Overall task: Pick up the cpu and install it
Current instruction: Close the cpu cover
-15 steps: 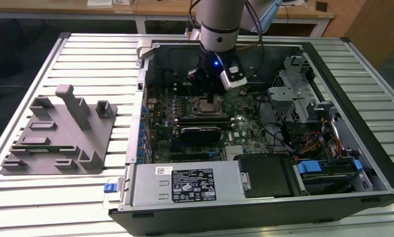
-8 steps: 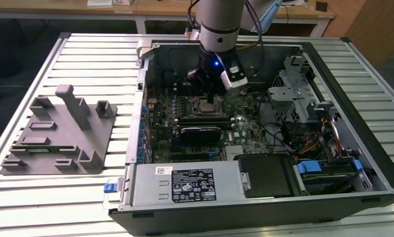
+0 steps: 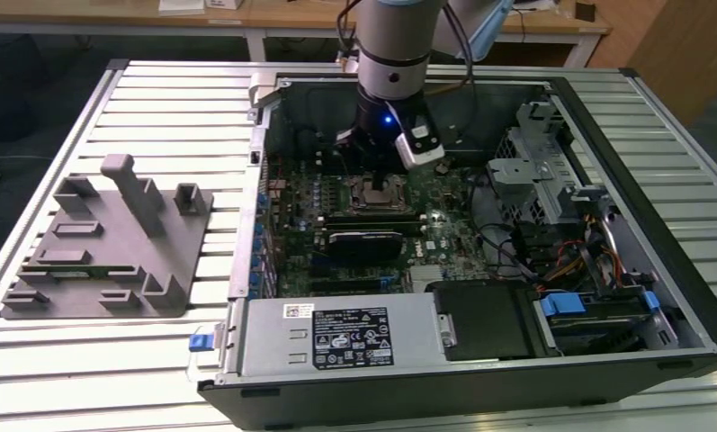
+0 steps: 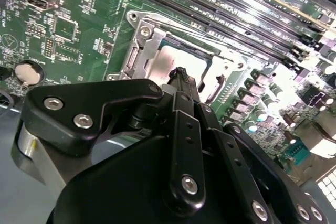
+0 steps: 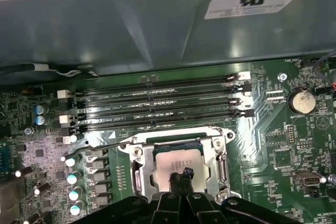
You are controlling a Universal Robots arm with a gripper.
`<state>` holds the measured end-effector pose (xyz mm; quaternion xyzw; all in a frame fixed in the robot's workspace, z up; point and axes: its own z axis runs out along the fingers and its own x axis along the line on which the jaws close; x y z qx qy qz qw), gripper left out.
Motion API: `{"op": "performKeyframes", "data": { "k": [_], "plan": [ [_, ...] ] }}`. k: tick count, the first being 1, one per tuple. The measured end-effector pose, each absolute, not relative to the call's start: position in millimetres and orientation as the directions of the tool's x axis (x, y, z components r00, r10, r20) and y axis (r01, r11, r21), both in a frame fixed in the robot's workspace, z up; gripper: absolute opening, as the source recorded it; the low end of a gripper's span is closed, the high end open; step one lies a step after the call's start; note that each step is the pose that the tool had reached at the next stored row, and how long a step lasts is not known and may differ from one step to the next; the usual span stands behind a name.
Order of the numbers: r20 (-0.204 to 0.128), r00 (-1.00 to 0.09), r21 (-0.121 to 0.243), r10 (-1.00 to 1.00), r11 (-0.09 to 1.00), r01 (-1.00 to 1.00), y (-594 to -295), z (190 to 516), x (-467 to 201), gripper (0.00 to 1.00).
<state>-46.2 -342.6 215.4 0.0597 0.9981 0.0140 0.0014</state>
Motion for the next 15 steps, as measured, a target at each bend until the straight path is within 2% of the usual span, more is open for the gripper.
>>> {"op": "performKeyframes", "data": {
  "k": [15],
  "plan": [
    [-0.001,-0.993,0.032,0.119,0.992,0.119,-343.0,206.7,-68.4,0.11]
  ]
}}
